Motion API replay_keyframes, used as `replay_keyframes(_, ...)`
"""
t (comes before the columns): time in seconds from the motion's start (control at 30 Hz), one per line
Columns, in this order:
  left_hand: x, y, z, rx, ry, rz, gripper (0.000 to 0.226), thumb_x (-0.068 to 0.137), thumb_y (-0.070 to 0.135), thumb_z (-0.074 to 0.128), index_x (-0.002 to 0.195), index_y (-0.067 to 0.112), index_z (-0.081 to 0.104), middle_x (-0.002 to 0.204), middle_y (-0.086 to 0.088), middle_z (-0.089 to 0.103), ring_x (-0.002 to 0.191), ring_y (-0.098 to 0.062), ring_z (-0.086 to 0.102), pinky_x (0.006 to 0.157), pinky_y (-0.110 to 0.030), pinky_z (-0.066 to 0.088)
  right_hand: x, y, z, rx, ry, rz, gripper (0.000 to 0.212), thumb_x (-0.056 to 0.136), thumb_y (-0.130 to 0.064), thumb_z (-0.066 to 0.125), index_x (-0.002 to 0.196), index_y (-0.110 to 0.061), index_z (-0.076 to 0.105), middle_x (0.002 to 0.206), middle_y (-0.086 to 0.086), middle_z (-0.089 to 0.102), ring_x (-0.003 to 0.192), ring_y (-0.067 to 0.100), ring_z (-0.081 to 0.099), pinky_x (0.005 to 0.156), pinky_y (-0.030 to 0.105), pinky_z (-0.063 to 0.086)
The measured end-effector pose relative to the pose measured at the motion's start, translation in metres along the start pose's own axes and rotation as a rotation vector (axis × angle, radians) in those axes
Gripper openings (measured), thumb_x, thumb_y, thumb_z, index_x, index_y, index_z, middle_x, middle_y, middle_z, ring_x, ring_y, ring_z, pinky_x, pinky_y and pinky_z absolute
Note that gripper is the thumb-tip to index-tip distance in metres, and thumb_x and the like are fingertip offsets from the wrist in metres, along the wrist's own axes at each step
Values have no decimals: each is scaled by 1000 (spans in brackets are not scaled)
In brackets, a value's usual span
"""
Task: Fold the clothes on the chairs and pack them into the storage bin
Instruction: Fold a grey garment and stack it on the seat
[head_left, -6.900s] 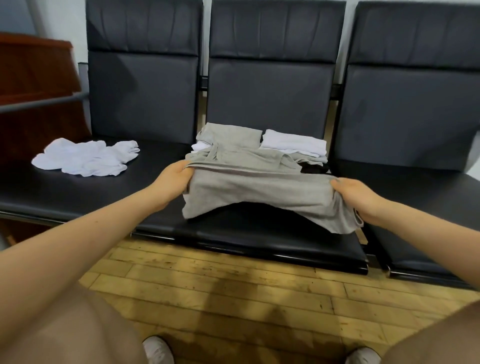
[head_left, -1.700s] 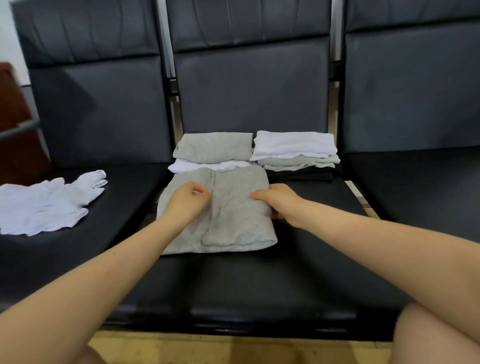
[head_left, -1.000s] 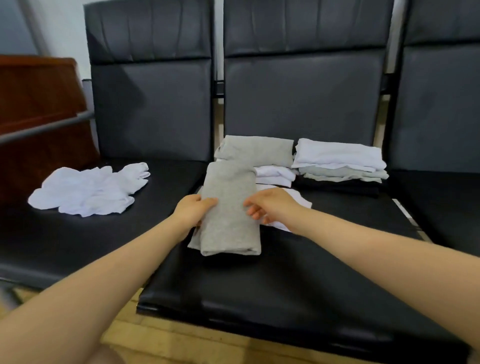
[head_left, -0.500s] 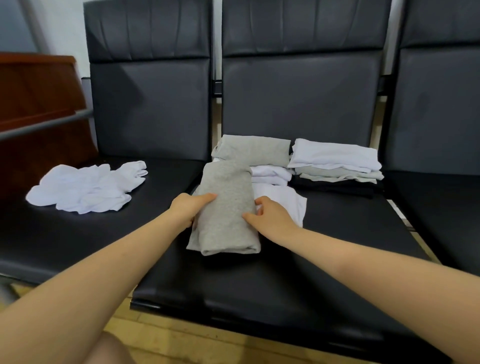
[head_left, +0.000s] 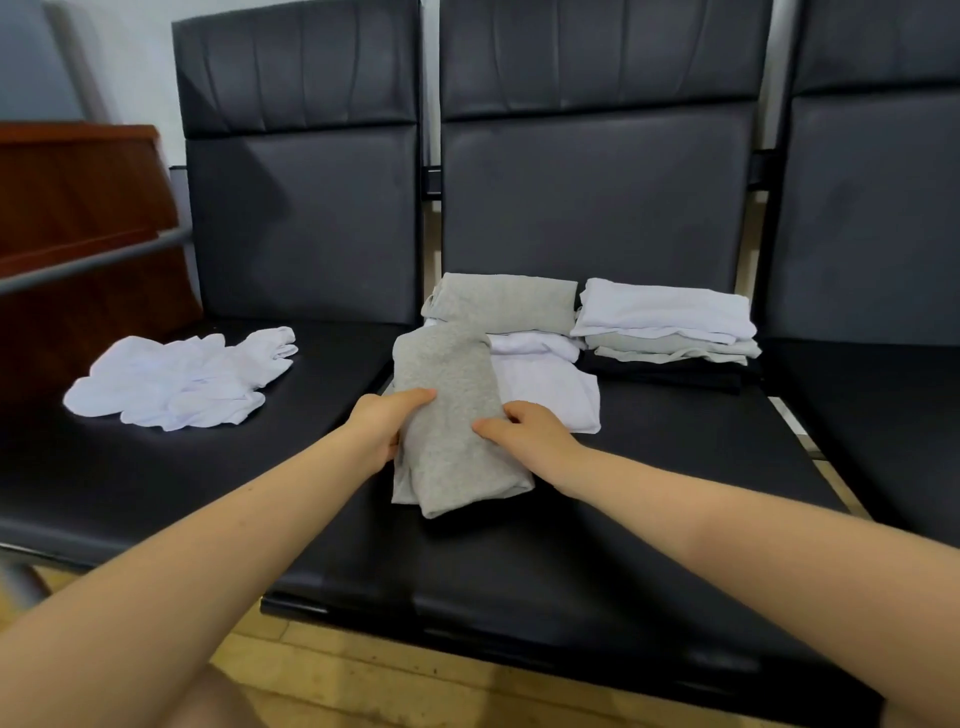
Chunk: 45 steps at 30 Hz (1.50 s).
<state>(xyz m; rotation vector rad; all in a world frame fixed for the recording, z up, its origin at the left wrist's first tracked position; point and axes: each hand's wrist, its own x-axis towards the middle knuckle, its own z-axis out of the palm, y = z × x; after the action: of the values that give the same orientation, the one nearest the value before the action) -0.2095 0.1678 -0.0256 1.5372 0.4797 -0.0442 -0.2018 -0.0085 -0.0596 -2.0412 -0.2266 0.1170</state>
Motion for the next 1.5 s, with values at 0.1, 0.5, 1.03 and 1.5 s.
replay_keyframes(0.1, -3, 3, -1, 7, -73, -57, 41, 80, 21, 76, 113, 8, 55, 108, -8, 62, 95, -24, 61, 75, -38, 50, -4, -4, 2, 207, -58, 32, 23, 87, -34, 64, 92, -14, 54, 96, 1, 61, 92, 16, 59, 78, 29, 48)
replay_keyframes(0.5, -26, 15, 20, 54, 4, 320, 23, 86, 16, 61, 107, 14, 54, 102, -3, 61, 89, -17, 61, 66, -29, 49, -3, -20, -7, 708, -200, 230, 44, 81, -34, 73, 117, -10, 64, 111, 7, 71, 106, 23, 66, 98, 40, 50)
replay_keyframes(1.03, -18, 21, 55, -364, -448, -83, 51, 87, 47, 62, 129, 19, 56, 121, -9, 67, 110, -27, 64, 81, -40, 57, -10, -52, -80, 633, -15, -5, 28, 88, -23, 67, 113, -13, 61, 112, 11, 67, 104, 28, 66, 89, 45, 54)
replay_keyframes(1.5, -1, 37, 53, -425, -37, 155, 34, 85, 14, 60, 119, 11, 58, 114, -9, 66, 103, -26, 64, 92, -45, 52, -15, -28, -78, 534, -486, 382, 41, 80, -20, 72, 118, -14, 58, 108, 7, 71, 104, 24, 66, 92, 39, 53)
